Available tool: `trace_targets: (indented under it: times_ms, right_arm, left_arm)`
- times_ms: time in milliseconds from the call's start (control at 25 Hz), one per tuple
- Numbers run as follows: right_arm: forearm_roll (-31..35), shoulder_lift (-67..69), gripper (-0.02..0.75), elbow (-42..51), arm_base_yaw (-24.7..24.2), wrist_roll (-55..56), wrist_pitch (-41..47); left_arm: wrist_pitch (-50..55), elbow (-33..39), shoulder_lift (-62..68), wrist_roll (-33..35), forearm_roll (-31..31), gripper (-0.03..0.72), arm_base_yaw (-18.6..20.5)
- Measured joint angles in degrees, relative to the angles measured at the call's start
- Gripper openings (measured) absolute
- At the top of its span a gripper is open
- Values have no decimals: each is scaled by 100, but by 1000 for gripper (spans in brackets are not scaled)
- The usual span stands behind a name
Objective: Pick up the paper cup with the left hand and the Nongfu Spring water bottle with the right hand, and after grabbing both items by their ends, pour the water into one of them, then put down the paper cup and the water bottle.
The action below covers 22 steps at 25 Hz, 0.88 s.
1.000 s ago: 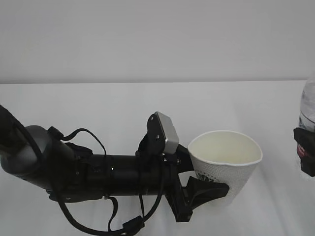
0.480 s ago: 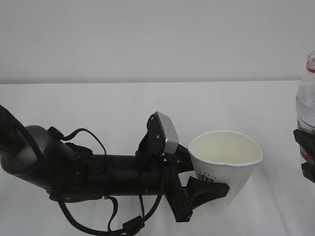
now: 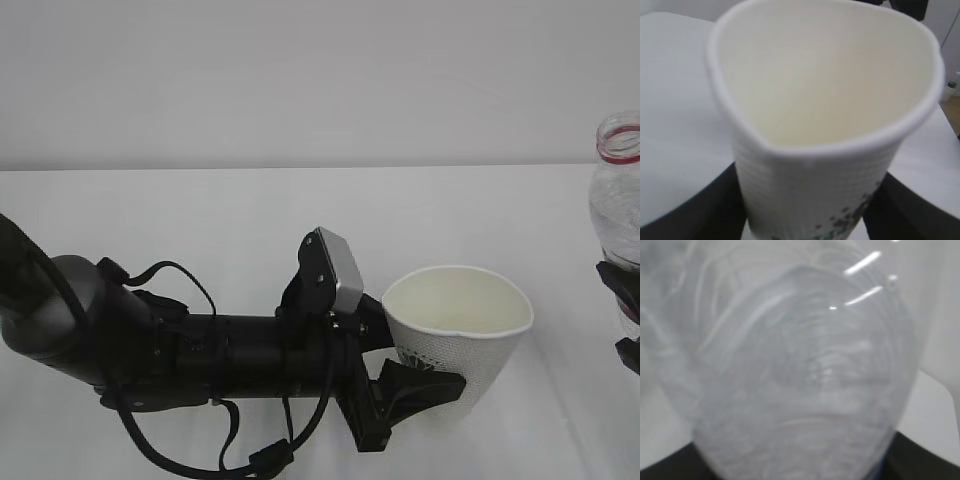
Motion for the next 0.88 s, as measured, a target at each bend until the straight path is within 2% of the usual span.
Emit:
trace_targets:
  times_ms: [880]
  right_arm:
    - [11,0,396,0,0,-43,-89]
  left_arm:
    - [0,0,0,-58,10,480,0]
